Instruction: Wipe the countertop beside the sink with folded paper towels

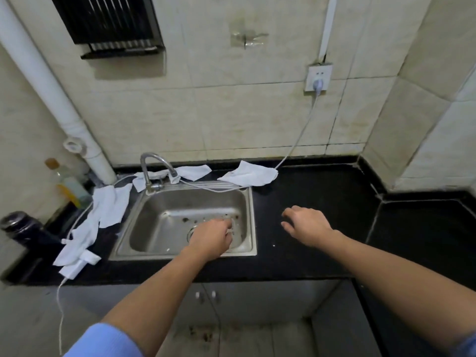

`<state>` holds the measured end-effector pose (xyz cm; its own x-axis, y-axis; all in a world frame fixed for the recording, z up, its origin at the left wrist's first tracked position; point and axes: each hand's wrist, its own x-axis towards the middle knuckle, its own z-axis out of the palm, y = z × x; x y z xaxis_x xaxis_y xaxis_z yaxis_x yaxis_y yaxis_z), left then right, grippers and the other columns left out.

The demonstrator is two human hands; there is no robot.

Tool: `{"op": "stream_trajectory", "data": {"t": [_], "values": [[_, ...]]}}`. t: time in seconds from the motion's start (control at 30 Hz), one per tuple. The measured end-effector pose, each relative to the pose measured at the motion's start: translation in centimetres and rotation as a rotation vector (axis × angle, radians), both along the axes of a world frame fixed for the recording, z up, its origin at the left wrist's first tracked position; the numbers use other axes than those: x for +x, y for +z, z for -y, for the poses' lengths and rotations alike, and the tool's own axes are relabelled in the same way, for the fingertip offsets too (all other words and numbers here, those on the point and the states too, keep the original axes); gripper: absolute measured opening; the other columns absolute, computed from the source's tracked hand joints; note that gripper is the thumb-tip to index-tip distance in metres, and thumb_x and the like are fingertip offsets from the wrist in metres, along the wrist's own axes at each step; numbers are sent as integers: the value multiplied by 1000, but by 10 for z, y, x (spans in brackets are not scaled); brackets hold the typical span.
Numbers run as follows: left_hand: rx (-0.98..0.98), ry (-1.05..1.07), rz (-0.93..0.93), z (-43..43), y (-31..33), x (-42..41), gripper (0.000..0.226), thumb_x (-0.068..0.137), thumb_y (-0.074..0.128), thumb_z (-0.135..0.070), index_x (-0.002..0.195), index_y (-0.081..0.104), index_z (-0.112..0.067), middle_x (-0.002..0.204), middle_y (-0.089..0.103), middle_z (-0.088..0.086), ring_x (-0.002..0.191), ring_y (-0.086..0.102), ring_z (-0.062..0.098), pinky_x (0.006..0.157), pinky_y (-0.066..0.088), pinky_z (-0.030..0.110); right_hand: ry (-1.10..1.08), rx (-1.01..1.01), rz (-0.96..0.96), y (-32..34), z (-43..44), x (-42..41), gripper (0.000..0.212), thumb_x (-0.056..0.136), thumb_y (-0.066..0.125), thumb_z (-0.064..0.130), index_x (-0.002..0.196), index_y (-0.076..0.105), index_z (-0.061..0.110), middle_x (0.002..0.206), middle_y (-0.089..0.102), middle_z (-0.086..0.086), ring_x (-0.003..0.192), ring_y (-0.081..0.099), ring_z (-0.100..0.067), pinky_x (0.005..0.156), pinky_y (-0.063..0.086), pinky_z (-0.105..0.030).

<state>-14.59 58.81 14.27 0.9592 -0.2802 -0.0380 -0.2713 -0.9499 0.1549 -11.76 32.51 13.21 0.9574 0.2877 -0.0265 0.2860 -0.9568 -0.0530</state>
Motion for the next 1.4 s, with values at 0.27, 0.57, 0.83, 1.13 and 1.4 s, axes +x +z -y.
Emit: {"op": "stream_trajectory", "data": {"t": [0.27,0.57,0.83,1.13,1.4], "values": [[-94,-4,-43,-20,-28,91,27,92,47,-31,113,59,-19,115,63,1,101,58,24,82,50,38,-55,-2,-188,-31,-27,125,38,93,49,44,125,52,23,118,57,-3,103,60,-24,83,50,-39],[-114,158,-176,-52,-69,180,27,92,48,-29,114,61,-20,111,62,3,94,60,24,78,49,34,0,124,-291,-96,-78,305,48,92,53,38,135,43,19,126,53,-10,111,54,-31,87,47,-40],[-141,275,-266,-60,-104,227,22,94,49,-30,111,60,-20,105,60,-3,93,58,19,77,46,28,-156,-1,-422,-162,-100,398,66,90,56,42,142,26,15,136,39,-19,119,46,-38,92,41,-46],[-157,291,-286,-61,-124,245,25,94,48,-29,113,61,-18,105,64,2,91,60,19,78,50,30,-179,210,-398,-170,-96,411,28,96,52,21,109,63,-1,114,62,-19,105,58,-35,83,44,-37],[-113,124,-249,-52,-102,262,24,94,48,-28,110,62,-16,107,64,3,95,60,21,78,51,36,-288,561,-171,-97,-55,374,13,88,49,6,95,60,4,91,66,-19,86,61,-36,68,45,-34]]}}
